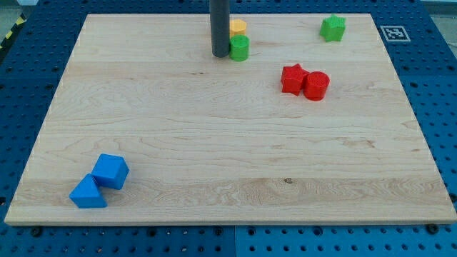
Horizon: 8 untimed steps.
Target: Slide the green circle closer to the green star
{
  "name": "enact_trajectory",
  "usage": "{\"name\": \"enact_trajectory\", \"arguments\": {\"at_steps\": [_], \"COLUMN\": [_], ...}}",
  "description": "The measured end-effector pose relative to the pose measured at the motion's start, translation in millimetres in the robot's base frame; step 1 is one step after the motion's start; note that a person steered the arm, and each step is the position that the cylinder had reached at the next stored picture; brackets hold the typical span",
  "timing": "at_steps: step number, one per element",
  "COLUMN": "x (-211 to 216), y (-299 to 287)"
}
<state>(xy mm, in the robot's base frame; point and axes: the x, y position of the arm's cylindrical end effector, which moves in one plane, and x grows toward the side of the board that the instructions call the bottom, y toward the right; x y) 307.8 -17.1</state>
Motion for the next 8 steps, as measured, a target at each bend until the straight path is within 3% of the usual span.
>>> {"name": "enact_trajectory", "arguments": {"at_steps": [5, 8], "x": [0.1, -7.6], "y": [137.2, 120.0]}}
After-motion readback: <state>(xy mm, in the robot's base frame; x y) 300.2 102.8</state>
